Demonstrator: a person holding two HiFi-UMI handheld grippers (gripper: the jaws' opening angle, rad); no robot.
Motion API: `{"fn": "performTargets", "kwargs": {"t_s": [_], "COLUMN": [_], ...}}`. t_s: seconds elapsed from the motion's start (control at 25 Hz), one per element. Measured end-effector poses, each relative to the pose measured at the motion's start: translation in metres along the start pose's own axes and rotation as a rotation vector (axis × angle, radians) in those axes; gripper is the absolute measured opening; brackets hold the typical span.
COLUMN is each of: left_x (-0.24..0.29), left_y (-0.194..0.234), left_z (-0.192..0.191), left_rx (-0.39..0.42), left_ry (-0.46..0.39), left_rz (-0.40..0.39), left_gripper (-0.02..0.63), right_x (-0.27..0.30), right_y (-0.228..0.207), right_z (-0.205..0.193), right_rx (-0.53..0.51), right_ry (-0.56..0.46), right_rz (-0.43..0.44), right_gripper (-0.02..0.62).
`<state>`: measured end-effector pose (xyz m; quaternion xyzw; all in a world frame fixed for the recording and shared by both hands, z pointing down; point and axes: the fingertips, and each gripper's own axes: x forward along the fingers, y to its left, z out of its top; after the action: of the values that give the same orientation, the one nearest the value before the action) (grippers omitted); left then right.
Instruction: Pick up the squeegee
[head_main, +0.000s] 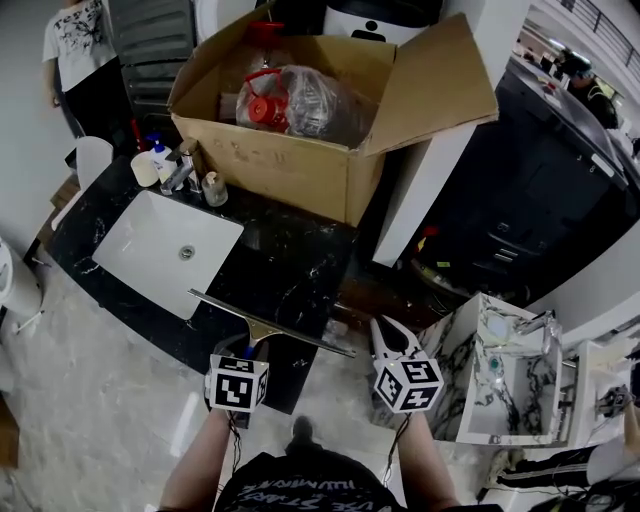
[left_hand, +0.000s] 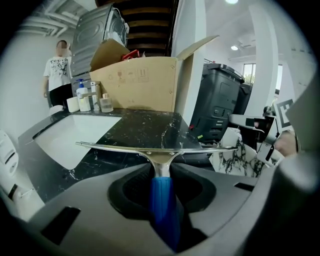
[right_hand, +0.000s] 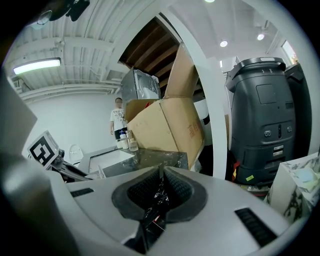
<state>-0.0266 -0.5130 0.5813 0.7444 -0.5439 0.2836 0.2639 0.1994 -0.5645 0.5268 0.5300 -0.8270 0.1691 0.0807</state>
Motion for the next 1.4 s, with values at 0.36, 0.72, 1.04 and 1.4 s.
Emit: {"fn": "performTargets", "kwargs": {"t_s": [0.36, 0.72, 1.04, 1.4], "left_x": [-0.062, -0.13, -0.189, -0.252], "left_y": [0.013, 0.025, 0.028, 0.017], "left_z": [-0.019, -0.052, -0.104, -0.16], "left_rx": [-0.005, -0.041, -0.062, -0.07], "left_ry": [-0.067, -0.143, -0.156, -0.175], "left_rz": [-0.005, -0.011, -0.011, -0.017], "left_gripper": [0.137, 0.137, 0.137, 0.137], "right_x": [-0.041, -0.095, -0.148, -0.216], "right_y": [0.036, 0.089, 0.141, 0.183], "right_z": [0.001, -0.015, -0.033, -0.06], "right_rx": [0.009, -0.013, -0.025, -0.035], "right_ry": [-0.03, -0.04, -0.057, -0.057], "right_rz": [-0.031, -0.012, 0.011, 0.024], "right_gripper": [0.057, 0.057, 0.057, 0.057]}}
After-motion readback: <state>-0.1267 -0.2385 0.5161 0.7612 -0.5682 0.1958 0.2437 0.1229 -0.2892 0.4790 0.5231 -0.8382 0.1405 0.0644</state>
